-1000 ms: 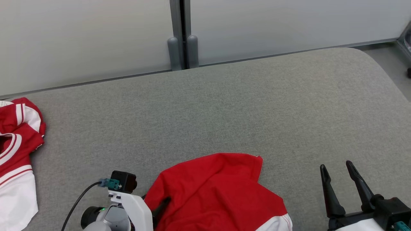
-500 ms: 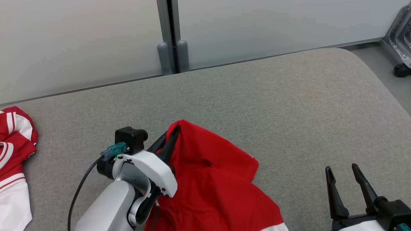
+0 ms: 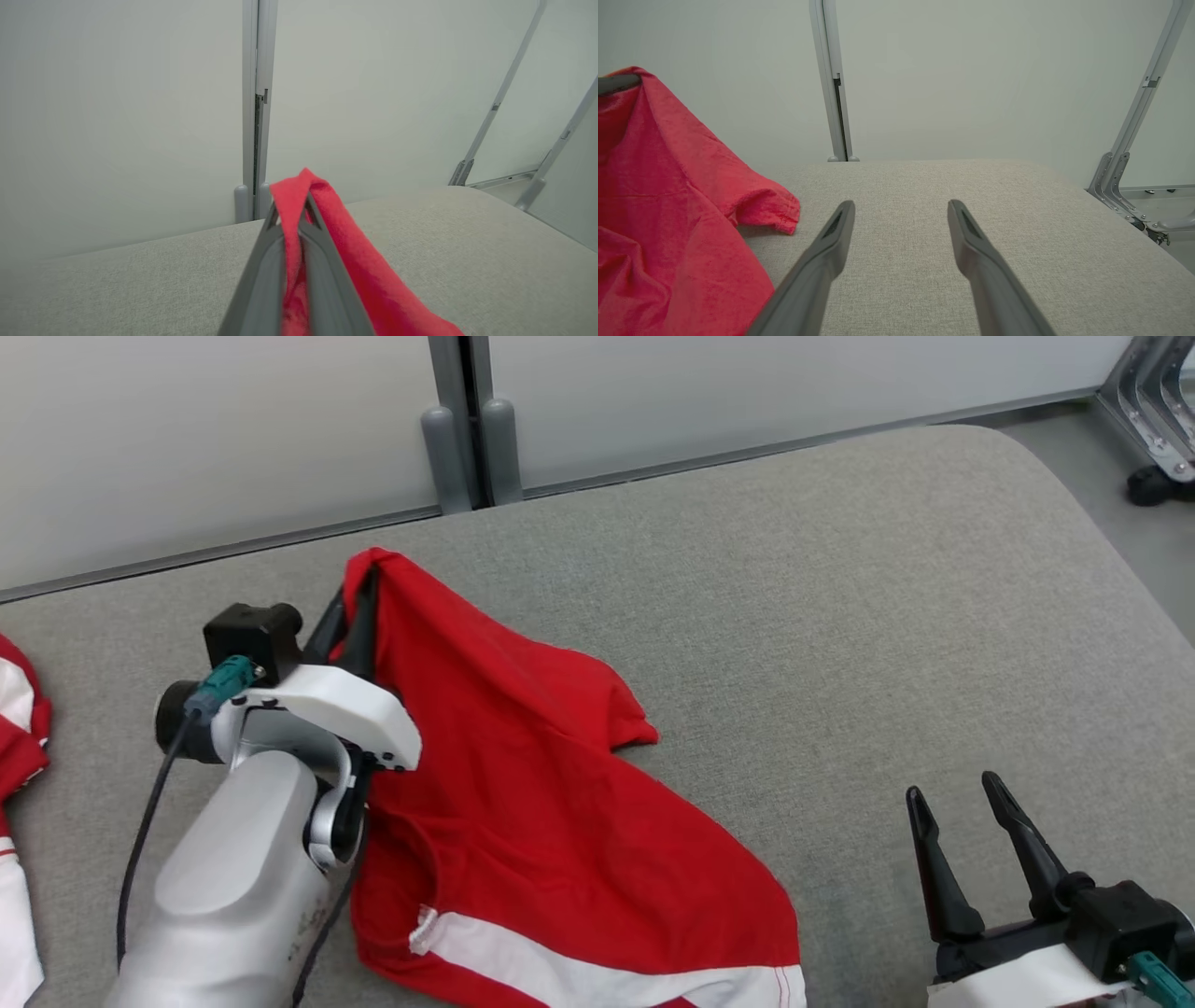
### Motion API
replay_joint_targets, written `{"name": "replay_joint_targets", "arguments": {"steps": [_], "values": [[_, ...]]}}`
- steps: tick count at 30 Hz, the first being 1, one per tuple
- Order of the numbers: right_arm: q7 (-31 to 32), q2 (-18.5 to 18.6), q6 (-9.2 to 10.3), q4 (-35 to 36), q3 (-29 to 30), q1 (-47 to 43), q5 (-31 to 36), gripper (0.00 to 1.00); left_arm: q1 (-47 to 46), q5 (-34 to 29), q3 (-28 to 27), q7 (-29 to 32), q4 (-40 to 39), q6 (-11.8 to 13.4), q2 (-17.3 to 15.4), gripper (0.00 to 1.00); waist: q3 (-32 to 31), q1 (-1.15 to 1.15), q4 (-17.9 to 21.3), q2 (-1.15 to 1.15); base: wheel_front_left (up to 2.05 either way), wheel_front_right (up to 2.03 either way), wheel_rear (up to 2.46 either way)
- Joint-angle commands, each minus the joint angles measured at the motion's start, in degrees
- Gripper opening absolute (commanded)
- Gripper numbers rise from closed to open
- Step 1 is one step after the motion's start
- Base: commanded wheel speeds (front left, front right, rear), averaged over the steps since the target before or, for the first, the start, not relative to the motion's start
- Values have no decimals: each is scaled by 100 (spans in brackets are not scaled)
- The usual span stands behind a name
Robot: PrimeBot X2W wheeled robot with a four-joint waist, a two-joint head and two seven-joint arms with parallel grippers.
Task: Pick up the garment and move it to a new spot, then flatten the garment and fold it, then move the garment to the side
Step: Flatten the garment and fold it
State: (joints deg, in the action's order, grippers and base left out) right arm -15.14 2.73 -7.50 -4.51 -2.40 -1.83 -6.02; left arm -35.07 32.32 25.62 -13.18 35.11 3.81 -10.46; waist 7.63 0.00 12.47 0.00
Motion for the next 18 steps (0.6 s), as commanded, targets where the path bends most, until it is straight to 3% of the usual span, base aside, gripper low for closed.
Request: {"name": "replay_joint_targets", "arguments": {"steps": [1, 4, 5, 6, 12, 18], "values": [[-2, 32, 2, 1, 20, 48, 7, 100, -132, -17, -59, -55, 136, -14, -32, 0, 120, 0, 119, 0, 0, 0, 0], [-2, 29, 2, -10, 49, 90, -32, 100, -290, -15, -100, -142, 773, -175, 14, 0, 211, 0, 187, 0, 0, 0, 0], [-2, 29, 2, -21, 52, 85, -33, 100, -293, 28, -57, -109, 996, -302, 57, 19, 221, 0, 199, 0, 0, 0, 0], [-3, 29, 2, -27, 54, 76, -36, 100, -319, 43, -28, -85, 1196, -369, 64, 100, 224, 0, 208, 0, 0, 0, 0], [-3, 29, 2, -24, 206, -37, -58, 100, -81, 111, -100, -166, 1632, -485, 99, 100, 123, 0, 143, 0, 0, 0, 0], [-2, 29, 2, -18, 331, -270, -55, 100, 836, 287, -117, -113, 1132, -522, 95, 100, -207, 0, -120, 0, 0, 0, 0]]}}
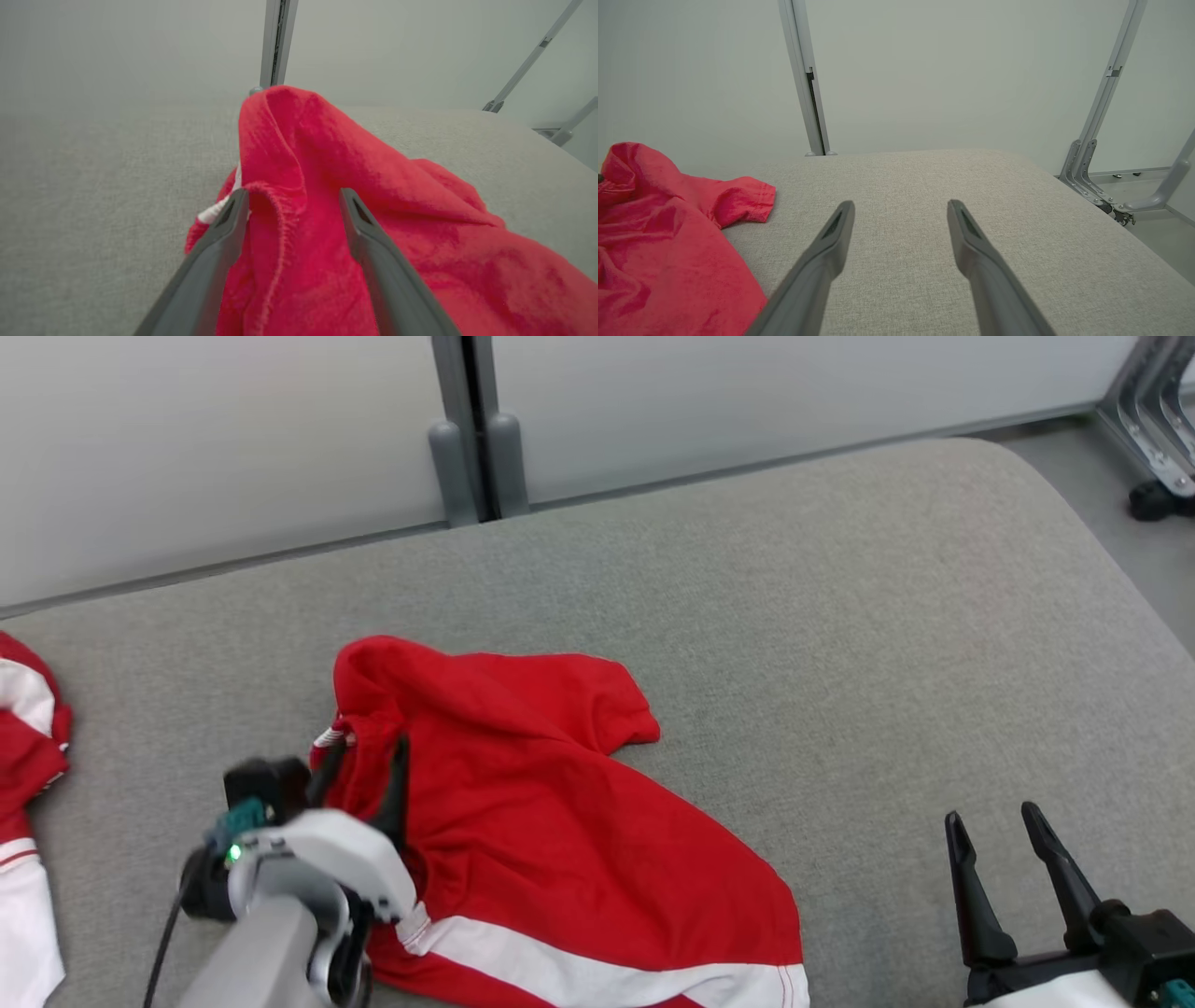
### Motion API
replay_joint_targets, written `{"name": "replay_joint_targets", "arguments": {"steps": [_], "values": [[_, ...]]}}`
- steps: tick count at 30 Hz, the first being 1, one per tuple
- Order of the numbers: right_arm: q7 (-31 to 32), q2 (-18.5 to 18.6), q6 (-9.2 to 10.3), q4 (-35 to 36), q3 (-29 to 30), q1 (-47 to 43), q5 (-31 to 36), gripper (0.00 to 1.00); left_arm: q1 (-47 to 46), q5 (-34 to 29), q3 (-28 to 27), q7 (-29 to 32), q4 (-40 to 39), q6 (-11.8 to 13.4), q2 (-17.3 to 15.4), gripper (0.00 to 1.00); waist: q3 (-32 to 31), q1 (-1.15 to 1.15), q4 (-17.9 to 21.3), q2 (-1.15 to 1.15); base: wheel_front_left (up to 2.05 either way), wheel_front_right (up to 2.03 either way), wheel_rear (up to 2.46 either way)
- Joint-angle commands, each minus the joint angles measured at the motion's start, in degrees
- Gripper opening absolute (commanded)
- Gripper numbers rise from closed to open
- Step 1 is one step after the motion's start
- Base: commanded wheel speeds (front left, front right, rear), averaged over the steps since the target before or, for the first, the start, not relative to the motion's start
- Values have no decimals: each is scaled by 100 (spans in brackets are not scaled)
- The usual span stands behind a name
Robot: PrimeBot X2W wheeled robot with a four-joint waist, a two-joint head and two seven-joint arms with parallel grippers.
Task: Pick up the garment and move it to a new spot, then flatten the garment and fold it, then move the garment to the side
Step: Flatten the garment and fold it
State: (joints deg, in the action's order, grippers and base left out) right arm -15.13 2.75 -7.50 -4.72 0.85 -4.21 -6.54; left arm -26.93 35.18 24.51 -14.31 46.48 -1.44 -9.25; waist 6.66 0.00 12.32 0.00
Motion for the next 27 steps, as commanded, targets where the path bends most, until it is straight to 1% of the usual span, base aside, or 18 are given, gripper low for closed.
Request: {"name": "replay_joint_targets", "arguments": {"steps": [1, 4, 8, 14, 15, 19, 22, 23, 24, 25, 26, 27], "values": [[-3, 28, 2, 5, 13, -72, 0, 100, 229, 23, 6, 47, -186, 37, -55, 100, -167, 0, -147, 0, 0, 0, 0], [-3, 27, 2, 39, 47, -152, -13, 100, 866, 97, 80, 335, -914, 178, -131, 100, -266, 0, -289, 0, 0, 0, 0], [-3, 28, 2, 57, 16, -208, -9, 100, 1640, 84, 329, 1000, -2078, 386, -346, 100, -296, 0, -457, 0, 0, 0, 0], [-3, 29, 2, 31, -23, -146, -22, 100, 2212, -51, 590, 1815, -3468, 678, -753, 100, -272, 0, -533, 0, 0, 0, 0], [-4, 28, 2, 28, -30, -136, -27, 100, 2259, -49, 623, 1938, -3657, 706, -813, 100, -265, 0, -531, 0, 0, 0, 0], [-3, 29, 2, 21, -60, -94, -49, 100, 2303, -162, 816, 2370, -4157, 663, -1066, 100, -219, 0, -487, 0, 0, 0, 0], [-3, 28, 2, 18, -65, -93, -67, 100, 2282, -138, 845, 2480, -4260, 700, -1070, 100, -188, 0, -459, 0, 0, 0, 0], [-4, 29, 2, 12, -52, -89, -83, 100, 2252, -153, 860, 2550, -4245, 719, -1100, 91, -178, 0, -448, 0, 0, 0, 0], [-3, 29, 2, 6, -47, -86, -86, 100, 2223, -175, 877, 2593, -4213, 712, -1132, 74, -170, 0, -437, 0, 0, 0, 0], [-4, 27, 2, -10, -43, -81, -102, 100, 2187, -181, 880, 2612, -4189, 716, -1132, 59, -163, 0, -424, 0, 0, 0, 0], [-3, 27, 2, -19, -50, -70, -108, 100, 2149, -170, 877, 2613, -4158, 711, -1119, 53, -156, 0, -411, 0, 0, 0, 0], [-3, 28, 2, -26, -58, -59, -113, 100, 2130, -142, 870, 2613, -4113, 694, -1103, 54, -152, 0, -400, 0, 0, 0, 0]]}}
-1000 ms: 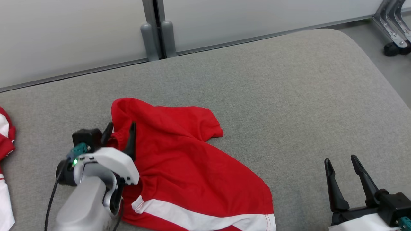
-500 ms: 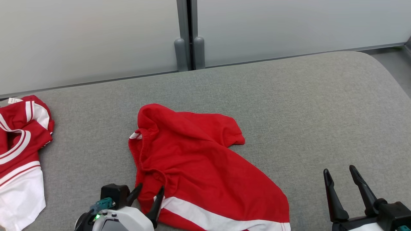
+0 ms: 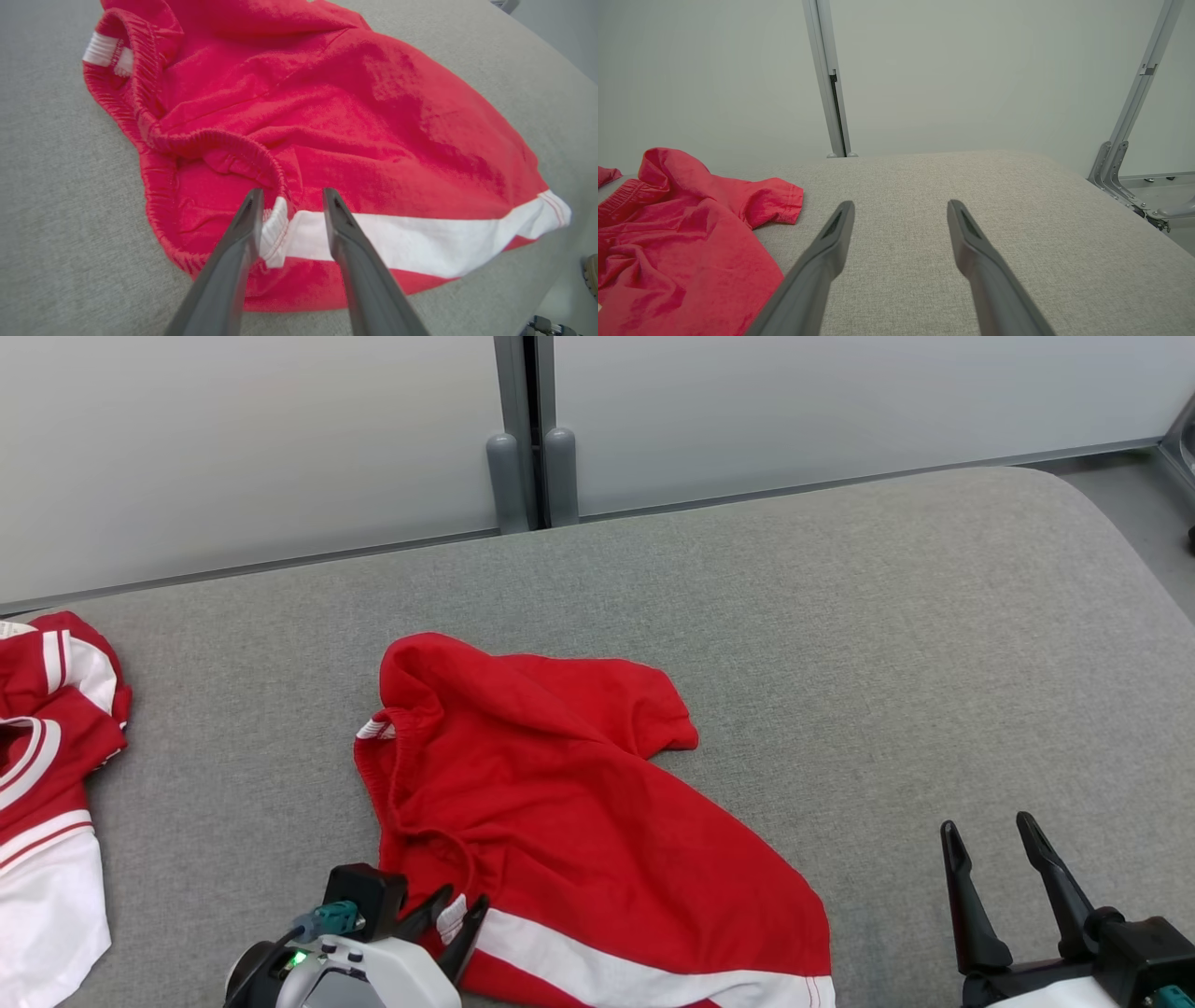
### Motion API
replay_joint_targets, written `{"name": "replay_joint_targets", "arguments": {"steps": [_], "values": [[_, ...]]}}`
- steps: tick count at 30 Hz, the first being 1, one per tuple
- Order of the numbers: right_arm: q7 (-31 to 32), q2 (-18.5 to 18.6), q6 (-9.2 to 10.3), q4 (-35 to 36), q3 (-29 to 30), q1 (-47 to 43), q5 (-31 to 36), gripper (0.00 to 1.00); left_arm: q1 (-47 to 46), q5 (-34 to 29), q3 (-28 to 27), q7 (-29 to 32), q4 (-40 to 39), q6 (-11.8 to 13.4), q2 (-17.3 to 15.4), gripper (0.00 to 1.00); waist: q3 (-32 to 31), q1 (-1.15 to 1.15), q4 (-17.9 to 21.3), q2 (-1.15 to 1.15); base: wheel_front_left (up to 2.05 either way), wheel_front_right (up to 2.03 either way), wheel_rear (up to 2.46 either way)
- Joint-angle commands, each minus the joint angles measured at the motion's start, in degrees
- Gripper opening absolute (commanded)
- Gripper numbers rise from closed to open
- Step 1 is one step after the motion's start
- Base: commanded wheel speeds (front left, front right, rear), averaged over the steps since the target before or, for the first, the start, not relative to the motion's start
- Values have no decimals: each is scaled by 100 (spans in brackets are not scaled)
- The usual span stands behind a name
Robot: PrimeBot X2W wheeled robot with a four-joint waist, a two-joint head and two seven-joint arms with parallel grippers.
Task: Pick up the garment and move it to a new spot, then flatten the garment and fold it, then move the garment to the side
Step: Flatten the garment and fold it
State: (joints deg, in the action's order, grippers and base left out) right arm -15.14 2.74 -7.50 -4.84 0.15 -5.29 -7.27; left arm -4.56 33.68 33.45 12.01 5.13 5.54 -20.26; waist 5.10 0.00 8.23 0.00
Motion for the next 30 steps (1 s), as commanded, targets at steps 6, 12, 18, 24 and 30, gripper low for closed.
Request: {"name": "replay_joint_targets", "arguments": {"steps": [6, 12, 18, 24, 30], "values": [[-2, 29, 2, -54, 13, 76, -61, 100, -218, 114, -1, 16, 511, -154, 24, 0, -2, 0, 53, 0, 0, 0, 0], [-2, 28, 2, -48, 43, -12, -67, 100, -50, 273, -94, -139, 514, -207, -11, 0, -67, 0, 21, 0, 0, 0, 0], [-1, 30, 2, -10, 133, -136, -27, 100, 602, 833, -532, -262, -431, -67, -141, 0, -150, 0, -96, 0, 0, 0, 0], [-2, 29, 2, 18, 154, -242, -1, 100, 1733, 1589, -880, -56, -1353, -9, -511, 0, -204, 0, -303, 0, 0, 0, 0], [-2, 29, 2, -17, 134, -266, 62, 100, 2122, 2264, -1058, 67, -987, -299, -547, 0, -235, 0, -477, 0, 0, 0, 0]]}}
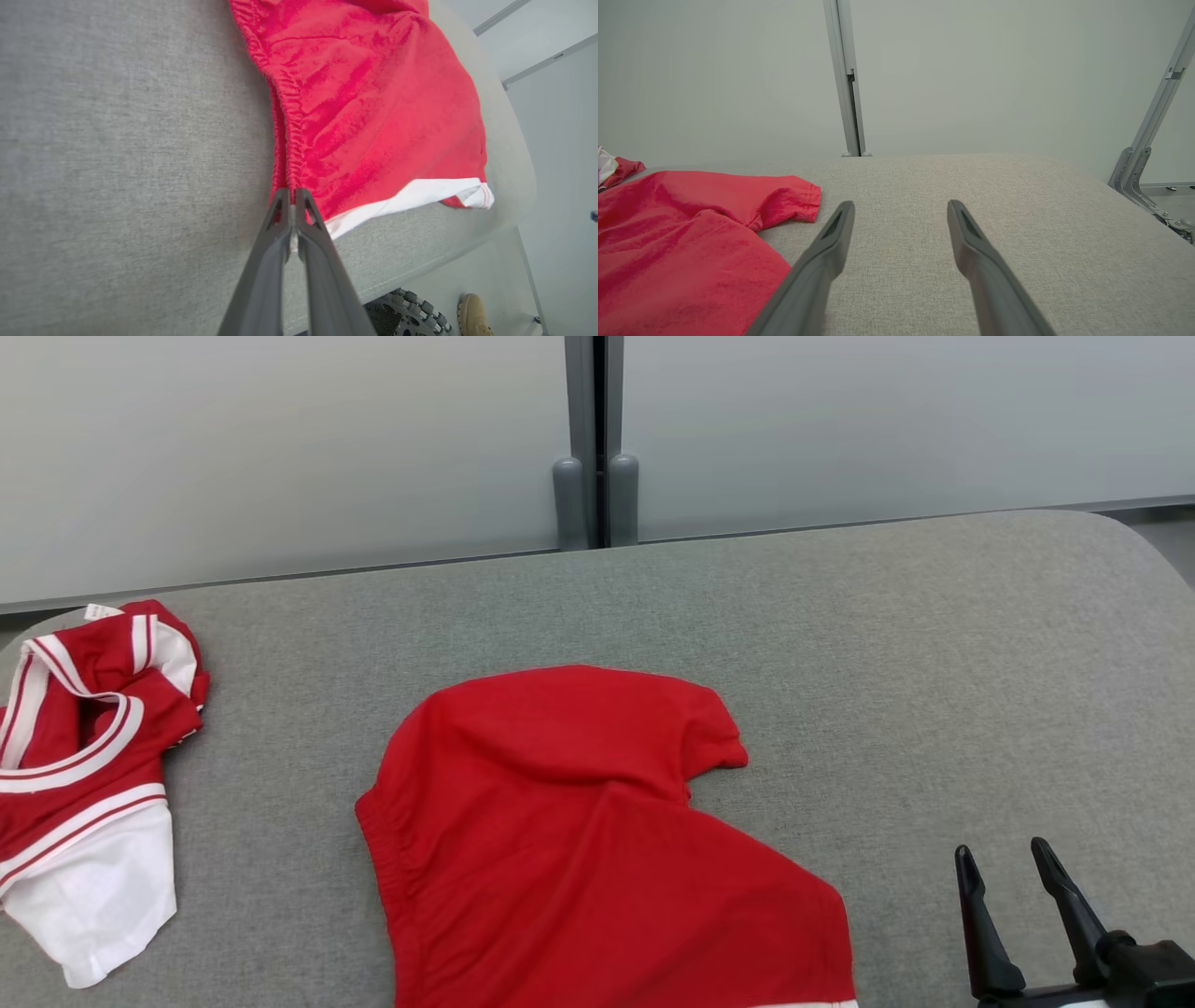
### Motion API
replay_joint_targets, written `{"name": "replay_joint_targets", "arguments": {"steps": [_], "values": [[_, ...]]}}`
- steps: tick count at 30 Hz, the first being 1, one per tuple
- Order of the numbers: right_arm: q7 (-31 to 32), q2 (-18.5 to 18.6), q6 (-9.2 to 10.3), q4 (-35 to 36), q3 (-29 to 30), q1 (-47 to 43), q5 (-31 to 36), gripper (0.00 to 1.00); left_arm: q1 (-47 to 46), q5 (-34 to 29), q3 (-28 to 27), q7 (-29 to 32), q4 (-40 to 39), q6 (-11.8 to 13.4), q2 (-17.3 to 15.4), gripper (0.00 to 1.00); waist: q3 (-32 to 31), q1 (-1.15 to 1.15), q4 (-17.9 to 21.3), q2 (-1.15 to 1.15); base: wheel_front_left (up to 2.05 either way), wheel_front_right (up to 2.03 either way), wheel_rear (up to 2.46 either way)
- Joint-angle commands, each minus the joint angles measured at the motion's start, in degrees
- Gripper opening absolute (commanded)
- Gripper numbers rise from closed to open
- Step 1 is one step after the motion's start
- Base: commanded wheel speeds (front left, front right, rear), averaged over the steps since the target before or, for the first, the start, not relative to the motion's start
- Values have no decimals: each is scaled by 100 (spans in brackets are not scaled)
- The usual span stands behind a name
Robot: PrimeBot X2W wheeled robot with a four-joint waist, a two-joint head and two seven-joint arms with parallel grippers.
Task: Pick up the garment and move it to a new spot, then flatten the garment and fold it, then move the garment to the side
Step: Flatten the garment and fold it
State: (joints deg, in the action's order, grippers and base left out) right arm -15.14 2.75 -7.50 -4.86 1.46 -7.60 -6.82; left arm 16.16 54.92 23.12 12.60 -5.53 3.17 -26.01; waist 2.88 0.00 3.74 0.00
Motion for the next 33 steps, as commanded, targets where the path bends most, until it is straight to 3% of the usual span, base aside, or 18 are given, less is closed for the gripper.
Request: {"name": "replay_joint_targets", "arguments": {"steps": [1, 4, 5, 6, 12, 18, 22, 25, 33], "values": [[-2, 27, 2, -17, -14, -28, 27, 100, 71, 226, -19, 38, 212, -123, 86, 0, -11, 0, -37, 0, 0, 0, 0], [-1, 29, 2, -23, -33, 39, 73, 100, -69, 121, -71, -192, 643, -229, 71, 4, -5, 0, -28, 0, 0, 0, 0], [-2, 30, 2, -16, -18, 56, 75, 100, -112, 92, -72, -327, 735, -279, 157, 45, -7, 0, -20, 0, 0, 0, 0], [-1, 29, 2, 1, -4, 54, 87, 100, -155, 90, -96, -471, 804, -323, 252, 100, -12, 0, -8, 0, 0, 0, 0], [-2, 30, 2, 131, 190, -31, 229, 100, -38, -84, -184, -1101, 849, -405, 421, 100, -95, 0, 132, 0, 0, 0, 0], [-2, 142, 2, 483, 810, -220, 357, 100, 228, -743, -392, -2413, 347, -68, 749, 100, -175, 0, 219, 0, 0, 0, 0], [-1, 242, 2, 536, 997, -379, 391, 100, 148, -1651, -403, -2730, 417, 181, 797, 100, -221, 0, 184, 0, 0, 0, 0], [-1, 244, 2, 502, 995, -472, 433, 100, 47, -2265, -615, -2781, 455, 343, 1085, 100, -280, 0, 129, 0, 0, 0, 0], [-2, 76, 2, 380, 687, -574, 422, 100, 311, -3827, -1599, -2783, 528, -4, 1837, 100, -436, 0, -83, 0, 0, 0, 0]]}}
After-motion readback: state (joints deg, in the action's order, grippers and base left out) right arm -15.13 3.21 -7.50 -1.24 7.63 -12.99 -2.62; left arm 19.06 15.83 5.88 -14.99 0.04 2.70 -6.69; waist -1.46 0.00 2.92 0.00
